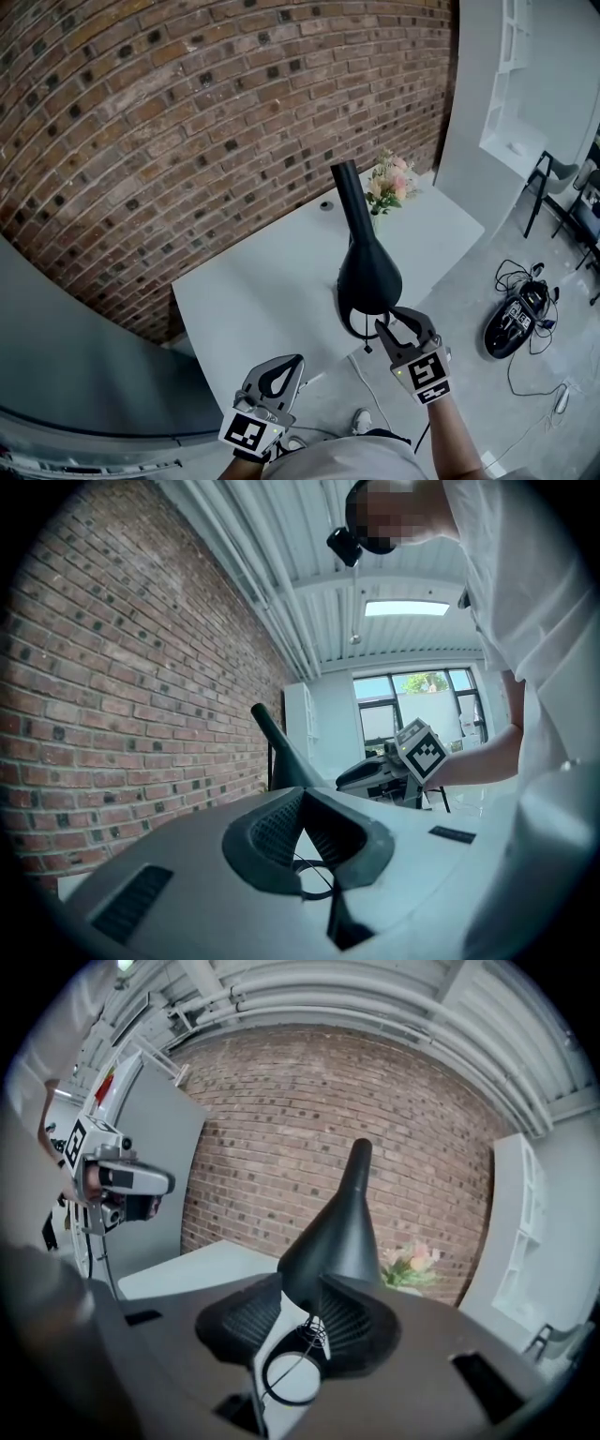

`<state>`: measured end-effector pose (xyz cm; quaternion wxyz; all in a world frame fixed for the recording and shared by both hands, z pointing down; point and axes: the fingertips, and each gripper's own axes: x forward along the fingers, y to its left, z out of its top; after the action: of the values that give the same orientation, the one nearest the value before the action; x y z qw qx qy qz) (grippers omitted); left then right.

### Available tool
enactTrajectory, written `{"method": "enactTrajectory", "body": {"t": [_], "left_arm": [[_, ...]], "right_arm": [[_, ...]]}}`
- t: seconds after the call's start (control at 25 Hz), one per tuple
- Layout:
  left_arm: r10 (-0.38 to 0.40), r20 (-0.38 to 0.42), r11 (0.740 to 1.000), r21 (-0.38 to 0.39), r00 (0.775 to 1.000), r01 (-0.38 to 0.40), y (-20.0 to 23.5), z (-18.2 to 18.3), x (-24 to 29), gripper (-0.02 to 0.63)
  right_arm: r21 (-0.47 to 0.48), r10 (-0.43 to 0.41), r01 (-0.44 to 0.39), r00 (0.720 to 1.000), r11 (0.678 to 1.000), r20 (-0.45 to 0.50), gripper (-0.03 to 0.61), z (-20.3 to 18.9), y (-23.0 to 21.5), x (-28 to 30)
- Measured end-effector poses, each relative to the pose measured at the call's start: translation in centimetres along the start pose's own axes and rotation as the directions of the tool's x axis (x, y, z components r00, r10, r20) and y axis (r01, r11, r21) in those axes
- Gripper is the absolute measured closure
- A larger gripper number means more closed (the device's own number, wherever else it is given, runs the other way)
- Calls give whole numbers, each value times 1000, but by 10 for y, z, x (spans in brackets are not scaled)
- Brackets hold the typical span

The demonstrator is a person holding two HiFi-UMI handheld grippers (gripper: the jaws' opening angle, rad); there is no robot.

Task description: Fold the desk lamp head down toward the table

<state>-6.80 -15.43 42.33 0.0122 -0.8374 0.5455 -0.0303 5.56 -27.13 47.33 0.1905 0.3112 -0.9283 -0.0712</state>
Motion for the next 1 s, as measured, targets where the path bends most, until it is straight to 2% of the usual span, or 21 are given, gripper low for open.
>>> {"method": "enactTrajectory", "body": {"t": [0.2, 0.64, 1.0], "left_arm": [[-16, 9, 1000, -1, 1000, 16, 3, -2, -8, 606], [-102, 38, 994, -31, 994, 103, -5, -4, -27, 606], [-122, 59, 990, -62, 991, 126, -8, -8, -56, 606]], "right_arm": [[20, -36, 36, 999, 999, 11, 451, 7, 10, -11], [96, -130, 126, 991, 987, 31, 471, 27, 48, -49], [110, -178, 172, 983, 979, 42, 496, 42, 90, -77]]}}
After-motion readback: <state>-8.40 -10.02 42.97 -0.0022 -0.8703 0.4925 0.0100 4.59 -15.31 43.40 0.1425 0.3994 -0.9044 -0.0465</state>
